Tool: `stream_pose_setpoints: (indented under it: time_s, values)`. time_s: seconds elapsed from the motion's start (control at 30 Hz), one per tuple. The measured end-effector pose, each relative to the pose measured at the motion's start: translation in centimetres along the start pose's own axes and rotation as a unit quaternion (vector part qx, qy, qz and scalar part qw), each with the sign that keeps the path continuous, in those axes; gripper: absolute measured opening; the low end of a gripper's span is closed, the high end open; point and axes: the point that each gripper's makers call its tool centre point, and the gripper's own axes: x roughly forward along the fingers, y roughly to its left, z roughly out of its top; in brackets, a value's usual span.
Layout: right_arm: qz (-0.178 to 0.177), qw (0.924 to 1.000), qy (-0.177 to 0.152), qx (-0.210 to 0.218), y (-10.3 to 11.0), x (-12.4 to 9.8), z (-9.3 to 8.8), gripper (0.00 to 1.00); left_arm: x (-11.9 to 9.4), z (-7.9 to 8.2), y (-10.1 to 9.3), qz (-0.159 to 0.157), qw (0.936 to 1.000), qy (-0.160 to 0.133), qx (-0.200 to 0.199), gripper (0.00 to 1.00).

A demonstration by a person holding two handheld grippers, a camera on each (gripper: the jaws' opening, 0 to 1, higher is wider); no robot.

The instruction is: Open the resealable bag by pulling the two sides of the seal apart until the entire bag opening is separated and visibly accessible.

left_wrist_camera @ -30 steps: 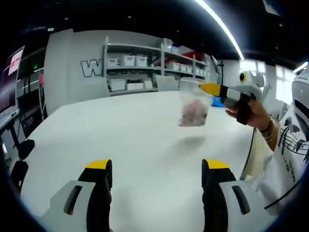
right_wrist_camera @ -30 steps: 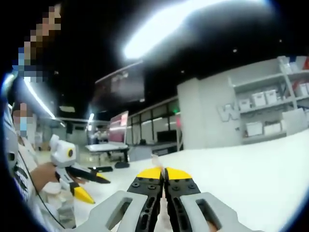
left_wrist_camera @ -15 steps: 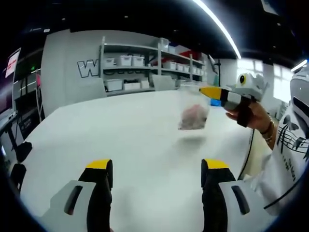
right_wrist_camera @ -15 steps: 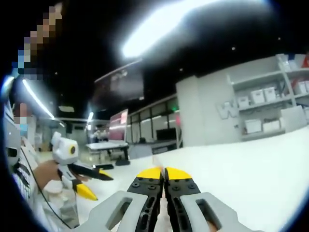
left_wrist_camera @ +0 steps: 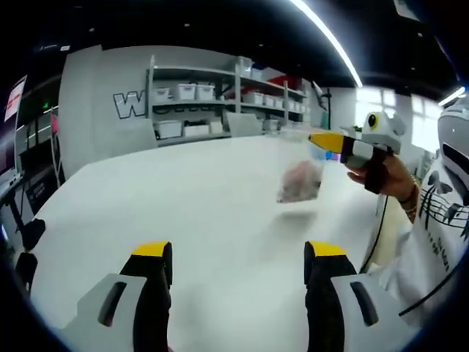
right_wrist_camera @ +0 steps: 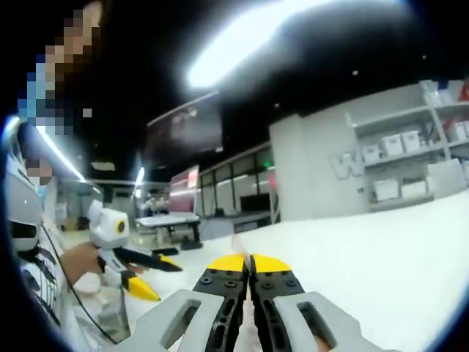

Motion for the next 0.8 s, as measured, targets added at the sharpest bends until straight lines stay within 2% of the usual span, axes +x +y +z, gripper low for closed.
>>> stream_pose_setpoints:
  time_s: [0.3, 0.5, 0.63, 0.8]
  values:
    - [-0.01, 0.9999, 0.006, 0.008, -0.4, -0.5, -0.8, 0.0, 0.1, 0.2, -0.3, -0.008, 0.9999, -0.004, 0.008, 0.68]
    - [-0.014, 0.9999, 0.006, -0.005, -0.5, -0.5, -0.7, 0.0, 0.4, 0.4, -0.7, -0.013, 0.9998, -0.007, 0.012, 0.67]
    - [-0.017, 0.9996, 0.013, -0.019, -0.4, -0.4, -1.3, 0.0, 0.4, 0.5, -0.8, -0.014, 0.9997, -0.011, 0.019, 0.64]
    - [0.001, 0.999, 0.027, -0.035, 0.8, -0.1, -2.1, 0.0, 0.3, 0.7, -1.1, -0.008, 0.9969, -0.011, 0.077, 0.59]
